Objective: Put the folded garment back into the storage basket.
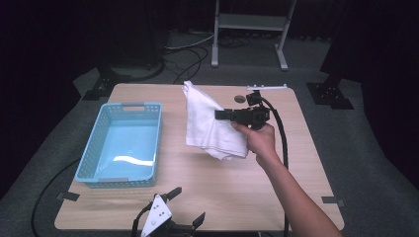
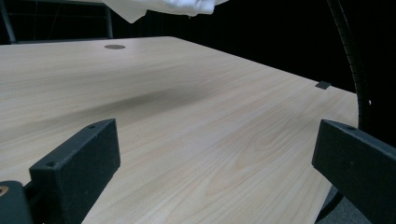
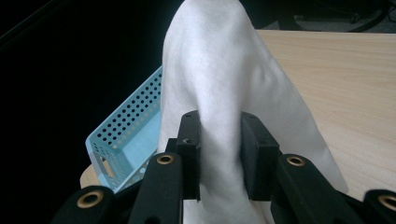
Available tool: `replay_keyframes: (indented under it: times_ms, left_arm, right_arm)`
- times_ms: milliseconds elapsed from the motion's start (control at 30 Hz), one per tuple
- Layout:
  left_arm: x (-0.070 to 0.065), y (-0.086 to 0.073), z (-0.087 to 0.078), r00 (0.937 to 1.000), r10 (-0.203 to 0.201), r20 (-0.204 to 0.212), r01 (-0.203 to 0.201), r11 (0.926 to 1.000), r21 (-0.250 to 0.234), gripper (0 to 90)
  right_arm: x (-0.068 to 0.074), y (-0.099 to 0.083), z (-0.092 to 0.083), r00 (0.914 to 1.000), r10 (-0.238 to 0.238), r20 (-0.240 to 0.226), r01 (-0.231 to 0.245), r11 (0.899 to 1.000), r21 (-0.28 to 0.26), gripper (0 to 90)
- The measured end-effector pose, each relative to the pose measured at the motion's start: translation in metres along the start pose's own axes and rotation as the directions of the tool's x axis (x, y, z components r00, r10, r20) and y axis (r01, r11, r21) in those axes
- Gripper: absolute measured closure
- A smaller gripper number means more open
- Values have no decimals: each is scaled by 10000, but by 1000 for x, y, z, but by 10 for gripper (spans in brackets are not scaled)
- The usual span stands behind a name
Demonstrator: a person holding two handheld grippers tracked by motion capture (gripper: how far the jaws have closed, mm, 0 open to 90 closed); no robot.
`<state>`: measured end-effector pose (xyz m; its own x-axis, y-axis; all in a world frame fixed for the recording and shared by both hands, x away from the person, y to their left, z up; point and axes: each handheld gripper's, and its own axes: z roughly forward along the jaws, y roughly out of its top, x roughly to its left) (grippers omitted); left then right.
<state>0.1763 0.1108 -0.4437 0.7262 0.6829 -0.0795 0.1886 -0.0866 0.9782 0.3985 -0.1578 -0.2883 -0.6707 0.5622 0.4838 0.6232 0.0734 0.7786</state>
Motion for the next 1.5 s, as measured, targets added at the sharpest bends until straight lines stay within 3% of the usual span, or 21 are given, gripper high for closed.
replay_keyframes:
  times_ms: [433, 700, 1133, 1500]
  left_arm:
    - [0, 0, 0, 10000, -43, 13, 43, 10000, 12, 6]
    - [-1, -1, 0, 10000, -82, 28, 82, 10000, 4, 6]
    - [0, 0, 0, 10000, -64, 35, 64, 10000, -48, 6]
    - [-1, -1, 0, 9999, -103, 54, 103, 9999, -16, 6]
  right_arm:
    - [3, 1, 17, 9997, 201, -113, -201, 9998, 70, 720]
    - [7, 2, 30, 9983, 422, -414, -422, 9991, 14, 720]
    - [18, 2, 53, 9961, 420, -774, -418, 9991, 36, 719]
    - [23, 6, 59, 9951, 387, -911, -381, 9992, 76, 718]
